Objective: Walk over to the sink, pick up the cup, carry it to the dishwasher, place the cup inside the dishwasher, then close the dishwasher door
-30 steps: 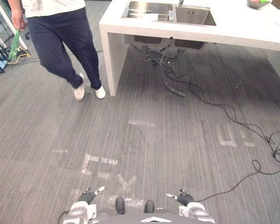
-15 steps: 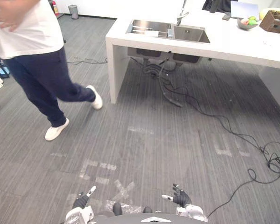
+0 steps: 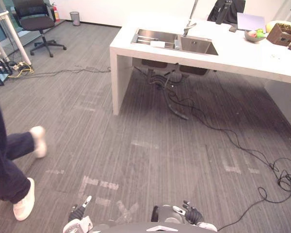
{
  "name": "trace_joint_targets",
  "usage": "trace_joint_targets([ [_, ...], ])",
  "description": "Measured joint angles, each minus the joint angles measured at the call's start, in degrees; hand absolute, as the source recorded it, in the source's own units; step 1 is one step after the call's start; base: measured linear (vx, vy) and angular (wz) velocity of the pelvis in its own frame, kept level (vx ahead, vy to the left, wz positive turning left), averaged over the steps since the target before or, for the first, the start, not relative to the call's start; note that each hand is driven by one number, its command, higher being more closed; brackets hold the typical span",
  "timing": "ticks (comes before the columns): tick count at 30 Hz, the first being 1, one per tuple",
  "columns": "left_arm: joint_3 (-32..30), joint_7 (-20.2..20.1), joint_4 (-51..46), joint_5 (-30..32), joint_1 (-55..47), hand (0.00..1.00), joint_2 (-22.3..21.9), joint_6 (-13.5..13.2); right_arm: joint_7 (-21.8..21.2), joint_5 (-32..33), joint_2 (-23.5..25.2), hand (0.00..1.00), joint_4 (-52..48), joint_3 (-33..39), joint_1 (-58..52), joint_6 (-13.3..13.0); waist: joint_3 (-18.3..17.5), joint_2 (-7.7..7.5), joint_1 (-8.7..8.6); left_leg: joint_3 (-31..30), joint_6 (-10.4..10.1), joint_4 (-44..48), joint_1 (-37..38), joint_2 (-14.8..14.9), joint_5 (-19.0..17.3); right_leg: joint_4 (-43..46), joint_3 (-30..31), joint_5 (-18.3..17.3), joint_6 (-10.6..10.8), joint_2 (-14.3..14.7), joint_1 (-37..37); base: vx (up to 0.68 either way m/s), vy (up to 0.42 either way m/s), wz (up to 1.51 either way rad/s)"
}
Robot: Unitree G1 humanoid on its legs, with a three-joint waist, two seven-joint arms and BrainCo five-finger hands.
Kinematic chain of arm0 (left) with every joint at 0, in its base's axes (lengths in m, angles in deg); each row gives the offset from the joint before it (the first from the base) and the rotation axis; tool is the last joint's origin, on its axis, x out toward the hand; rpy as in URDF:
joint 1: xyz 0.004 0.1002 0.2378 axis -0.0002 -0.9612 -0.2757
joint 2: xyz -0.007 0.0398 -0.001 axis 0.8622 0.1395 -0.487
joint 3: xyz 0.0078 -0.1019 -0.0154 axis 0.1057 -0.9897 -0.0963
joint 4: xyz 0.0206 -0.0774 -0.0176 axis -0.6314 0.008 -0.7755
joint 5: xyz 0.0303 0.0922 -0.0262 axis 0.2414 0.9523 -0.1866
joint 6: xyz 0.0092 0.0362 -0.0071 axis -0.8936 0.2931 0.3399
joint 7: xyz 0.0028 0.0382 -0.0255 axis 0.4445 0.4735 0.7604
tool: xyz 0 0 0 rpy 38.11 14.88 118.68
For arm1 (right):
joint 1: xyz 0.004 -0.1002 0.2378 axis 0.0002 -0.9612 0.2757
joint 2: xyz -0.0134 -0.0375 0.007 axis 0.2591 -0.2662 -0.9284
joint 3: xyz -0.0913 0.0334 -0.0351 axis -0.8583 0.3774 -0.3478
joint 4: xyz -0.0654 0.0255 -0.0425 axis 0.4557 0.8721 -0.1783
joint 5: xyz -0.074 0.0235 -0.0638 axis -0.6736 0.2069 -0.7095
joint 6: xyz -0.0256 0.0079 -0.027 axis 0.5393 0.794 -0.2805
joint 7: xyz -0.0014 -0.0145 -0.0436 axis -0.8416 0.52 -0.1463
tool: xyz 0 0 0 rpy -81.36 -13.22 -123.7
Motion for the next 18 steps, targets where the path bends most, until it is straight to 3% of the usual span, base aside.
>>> trace_joint_targets([
  [2, -1.32, 0.64, -0.07, 0.38, 1.17, 0.0, -0.99, 0.24, -0.09, 1.44, -0.36, 0.0, -0.67, 0.04, -0.06, -0.09, 1.0, 1.39, -0.21, -1.13, -1.01, 0.6, -0.41, 2.32, -1.54, -9.83, -0.25, 0.58, 0.6, 2.47, -1.85, 0.28, -0.115, 0.16],
  [3, -1.36, 0.99, -0.05, 0.4, 1.48, 0.0, -1.47, 0.48, -0.03, 2.82, -0.7, 0.0, -1.21, 0.08, -0.47, -0.06, 1.71, 2.42, -0.25, -1.86, -1.55, 2.0, -0.75, 4.29, -3.55, -17.98, 0.62, 3.39, 1.34, 4.04, -2.89, 0.24, -0.145, 0.22],
  [5, -1.78, 1.33, -0.19, 0.41, 1.6, 0.0, -1.71, 1.06, -0.03, 4.19, -0.23, 0.0, -2.86, 0.41, -2.2, 0.04, 2.18, 2.86, -0.02, -2.86, -3.41, 5.19, -1.18, 6.11, -6.84, -26.67, 3.58, 8.36, 2.21, 4.84, -4.11, 0.32, -0.236, 0.28],
  [8, -5.26, 1.51, -2.53, 0.42, 0.48, 0.0, -2.67, 1.77, -0.46, 4.53, 0.86, 0.0, -5.76, 1.03, -5.49, 1.37, 3.21, 2.24, 0.31, -4.62, -6.64, 13.65, 1.54, 8.12, -16.35, -22.06, 6.94, 9.49, 1.48, 3.28, -4.37, 0.36, -0.316, 0.27],
  [9, -6.03, 1.43, -2.9, 0.43, 0.2, 0.0, -3.06, 1.76, -0.7, 4.56, 1.15, 0.0, -6.46, 1.77, -6.1, 1.52, 3.13, 2.33, 0.64, -4.6, -7.45, 14.36, 2.59, 8.76, -17.95, -20.07, 6.69, 11.14, 1.42, 3.02, -4.45, 0.62, -0.496, 0.17],
  [10, -6.73, 1.35, -2.75, 0.44, -0.4, 0.0, -4.02, 1.74, -1.73, 4.87, 0.86, 0.0, -6.85, 2.83, -6.9, 1.81, 2.47, 3.78, 0.24, -4.42, -8.98, 14.52, 4.07, 11.05, -19.33, -14.85, 5.19, 10.73, 1.1, 4.05, -5.6, 0.56, -0.377, 0.07],
  [11, -8.61, 1.28, -2.89, 1.45, -1.12, 0.0, -4.95, 1.78, -2.12, 4.93, 0.1, 0.0, -6.98, 3.47, -6.78, 2.2, 1.3, 4.83, -0.07, -4.37, -9.05, 17.75, 2.51, 12.91, -17.75, -11.67, 3.76, 6.95, 0.07, 5.31, -6.9, 0.56, -0.367, 0.08],
  [12, -9.31, 1.25, -2.97, 1.69, -1.14, 0.0, -5.44, 1.81, -2.49, 4.94, 0.04, 0.0, -6.93, 4.44, -6.84, 2.43, 0.8, 5.52, -0.21, -4.31, -8.67, 20.51, 0.6, 13.76, -16.48, -11.04, 3.14, 5.56, -0.49, 5.79, -7.37, 0.56, -0.366, 0.09],
  [14, -14.21, 1.34, -2.97, 2.26, -1.16, 0.0, -7.72, 2.0, -3.23, 4.9, -0.44, 0.0, -6.97, 6.85, -7.23, 2.37, 0.46, 7.49, -0.94, -3.87, -9.79, 34.78, -6.5, 17.9, -6.64, -13.49, 1.37, 2.46, -2.65, 8.59, -3.81, 0.57, -0.356, 0.2],
  [16, -16.93, 1.14, -2.96, 2.54, -1.49, 0.0, -8.7, 2.01, -3.96, 4.91, -0.91, 0.0, -7.21, 6.81, -7.56, 1.82, 0.8, 8.21, -1.04, -1.37, -10.14, 46.62, -10.93, 22.08, -5.73, -19.19, -0.1, 2.0, -3.79, 11.54, 3.35, 0.64, -0.331, 0.27],
  [17, -17.19, 0.7, -4.59, 2.69, -2.02, 0.0, -8.41, 1.76, -4.24, 5.34, -0.47, 0.0, -6.99, 6.21, -8.39, 0.47, 1.15, 6.96, -0.58, 0.39, -10.45, 51.24, -13.65, 22.1, -6.28, -25.57, -0.47, 2.38, -4.53, 13.0, 11.36, 0.59, -0.271, 0.13],
  [18, -17.11, 0.41, -5.2, 2.81, -2.29, 0.0, -8.24, 1.46, -4.3, 5.54, -0.2, 0.0, -6.88, 6.08, -8.33, -0.22, 0.97, 6.46, 0.11, 1.36, -10.58, 50.98, -14.68, 21.41, -6.72, -27.63, -0.51, 2.71, -4.98, 13.1, 13.64, 0.55, -0.217, -0.07],
])
